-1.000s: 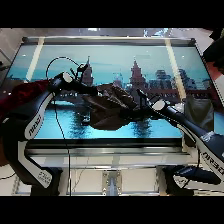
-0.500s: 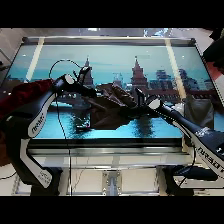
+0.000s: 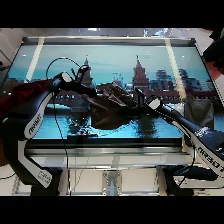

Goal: Fold the shirts.

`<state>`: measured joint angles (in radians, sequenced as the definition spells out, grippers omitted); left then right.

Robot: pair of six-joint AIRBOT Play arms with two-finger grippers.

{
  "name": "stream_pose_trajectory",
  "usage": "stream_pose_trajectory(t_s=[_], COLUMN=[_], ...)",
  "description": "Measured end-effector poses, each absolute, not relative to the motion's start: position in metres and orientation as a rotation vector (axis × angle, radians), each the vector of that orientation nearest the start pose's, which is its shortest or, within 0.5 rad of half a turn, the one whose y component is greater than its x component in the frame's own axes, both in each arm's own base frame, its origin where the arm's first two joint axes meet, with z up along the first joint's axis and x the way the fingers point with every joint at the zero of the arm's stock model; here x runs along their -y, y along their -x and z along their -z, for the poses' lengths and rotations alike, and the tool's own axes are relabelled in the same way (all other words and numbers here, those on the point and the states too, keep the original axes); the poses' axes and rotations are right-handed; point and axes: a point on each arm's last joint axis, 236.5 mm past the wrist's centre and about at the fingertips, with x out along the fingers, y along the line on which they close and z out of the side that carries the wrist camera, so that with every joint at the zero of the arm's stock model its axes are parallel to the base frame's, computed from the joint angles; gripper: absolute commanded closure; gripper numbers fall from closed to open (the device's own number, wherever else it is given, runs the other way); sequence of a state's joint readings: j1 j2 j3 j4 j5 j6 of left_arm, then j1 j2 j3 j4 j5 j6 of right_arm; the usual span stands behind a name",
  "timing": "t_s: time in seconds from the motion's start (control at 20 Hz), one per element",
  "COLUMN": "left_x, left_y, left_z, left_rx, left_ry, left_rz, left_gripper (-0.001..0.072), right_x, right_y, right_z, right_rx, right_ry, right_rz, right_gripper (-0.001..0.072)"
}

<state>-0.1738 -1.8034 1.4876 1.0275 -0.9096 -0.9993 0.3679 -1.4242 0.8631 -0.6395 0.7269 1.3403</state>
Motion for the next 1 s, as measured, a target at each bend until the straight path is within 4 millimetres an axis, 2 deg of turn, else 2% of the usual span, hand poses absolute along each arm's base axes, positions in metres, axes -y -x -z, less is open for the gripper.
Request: stream_pose_trajectory(t_s=[0.15,0.25,0.3,0.45,0.55,0.8,0.85,0.95,1.0], left_x=[0.139,0.104,0.092,0.081,0.093,0.152,0.161,0.175,0.180], left_y=[-0.513,-0.513,-0.508,-0.491,-0.487,-0.492,-0.493,-0.494,-0.494], left_z=[0.043,0.039,0.041,0.057,0.067,0.075,0.077,0.080,0.082], left_rx=[-1.072,-1.112,-1.147,-1.254,-1.293,-1.276,-1.272,-1.267,-1.266], left_ry=[0.068,0.199,0.259,0.399,0.483,0.609,0.612,0.613,0.610], left_rz=[0.518,0.419,0.393,0.388,0.416,0.536,0.549,0.564,0.568], left_gripper=[0.0004,0.0004,0.0004,0.0004,0.0005,0.0014,0.0038,0.0325,0.0393], right_x=[-0.266,-0.267,-0.267,-0.267,-0.267,-0.267,-0.267,-0.267,-0.267], right_y=[-0.327,-0.325,-0.324,-0.324,-0.323,-0.323,-0.323,-0.323,-0.323], right_z=[0.066,0.067,0.067,0.067,0.067,0.067,0.067,0.067,0.067], right_rx=[-1.327,-1.335,-1.338,-1.340,-1.342,-1.342,-1.342,-1.342,-1.342], right_ry=[-0.560,-0.557,-0.556,-0.555,-0.554,-0.554,-0.554,-0.554,-0.555], right_rz=[-0.542,-0.546,-0.548,-0.548,-0.549,-0.549,-0.549,-0.549,-0.549], right_gripper=[0.0235,0.0235,0.0235,0.0235,0.0235,0.0235,0.0236,0.0236,0.0235])
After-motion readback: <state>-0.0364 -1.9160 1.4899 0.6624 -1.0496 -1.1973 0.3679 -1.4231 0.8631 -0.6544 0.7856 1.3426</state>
